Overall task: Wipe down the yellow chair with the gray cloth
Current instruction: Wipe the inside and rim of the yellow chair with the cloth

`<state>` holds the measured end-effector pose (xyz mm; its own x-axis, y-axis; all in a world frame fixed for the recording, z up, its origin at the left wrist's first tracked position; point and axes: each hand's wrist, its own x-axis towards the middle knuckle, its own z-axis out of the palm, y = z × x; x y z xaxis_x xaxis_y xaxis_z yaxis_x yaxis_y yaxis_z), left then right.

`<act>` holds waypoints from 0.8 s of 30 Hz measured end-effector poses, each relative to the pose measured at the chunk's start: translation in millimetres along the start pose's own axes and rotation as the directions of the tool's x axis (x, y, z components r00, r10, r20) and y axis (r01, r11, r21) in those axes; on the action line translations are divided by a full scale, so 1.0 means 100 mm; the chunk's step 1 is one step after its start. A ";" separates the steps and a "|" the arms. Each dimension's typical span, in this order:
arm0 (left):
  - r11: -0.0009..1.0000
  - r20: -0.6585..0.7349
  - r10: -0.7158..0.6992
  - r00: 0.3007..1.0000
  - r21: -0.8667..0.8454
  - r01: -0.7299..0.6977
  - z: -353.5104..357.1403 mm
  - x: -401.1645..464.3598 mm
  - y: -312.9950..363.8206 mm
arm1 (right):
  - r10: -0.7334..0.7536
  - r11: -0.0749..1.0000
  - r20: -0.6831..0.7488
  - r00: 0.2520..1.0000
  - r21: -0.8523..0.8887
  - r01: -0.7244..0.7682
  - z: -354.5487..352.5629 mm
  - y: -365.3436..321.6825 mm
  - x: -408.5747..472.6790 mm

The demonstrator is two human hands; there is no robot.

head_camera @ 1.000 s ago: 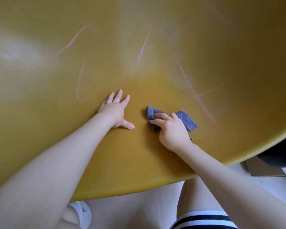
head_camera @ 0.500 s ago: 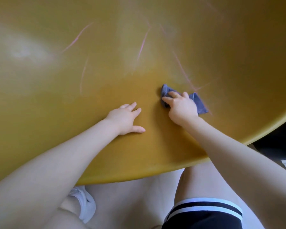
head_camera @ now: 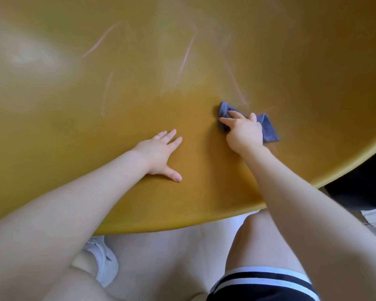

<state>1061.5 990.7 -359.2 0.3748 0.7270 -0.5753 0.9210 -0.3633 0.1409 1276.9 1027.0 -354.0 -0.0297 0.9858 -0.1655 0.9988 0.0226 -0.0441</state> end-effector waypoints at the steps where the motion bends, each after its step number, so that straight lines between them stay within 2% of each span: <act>1: 1.000 -0.005 -0.001 1.000 -0.001 0.001 0.01 -0.01 0.00 | 0.002 1.000 0.005 1.000 0.028 -0.002 0.03 -0.09 -0.04; 7: 0.999 -0.028 0.013 1.000 0.038 -0.012 0.00 0.02 0.01 | -0.305 0.947 0.117 0.945 0.141 0.288 0.17 -0.43 -0.77; 11: 1.000 0.021 0.013 1.000 0.004 -0.013 -0.04 0.02 0.03 | -0.420 0.895 0.115 0.900 0.214 0.391 0.17 -0.43 -1.11; 14: 1.000 0.034 0.014 0.999 0.004 -0.015 -0.05 -0.02 0.02 | -0.357 0.932 0.176 0.917 0.138 0.336 0.05 -0.22 -0.88; 18: 0.999 0.015 0.035 0.999 0.019 -0.036 -0.01 -0.06 0.00 | -0.093 0.995 0.098 0.991 0.040 0.089 -0.01 -0.01 -0.62; 21: 0.999 -0.004 0.047 0.999 -0.005 -0.047 -0.01 -0.03 -0.01 | 0.032 0.999 0.021 0.999 0.000 -0.032 0.11 -0.21 -0.69; 24: 0.998 -0.072 0.064 0.995 -0.011 -0.065 0.01 0.01 -0.07 | 0.045 0.998 0.026 0.999 0.041 -0.046 0.21 -0.49 -0.92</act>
<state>1055.3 993.9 -361.5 0.4395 0.7423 -0.5058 0.8959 -0.4031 0.1868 1229.4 931.7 -357.3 0.0145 0.9810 -0.1932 0.9966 -0.0298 -0.0765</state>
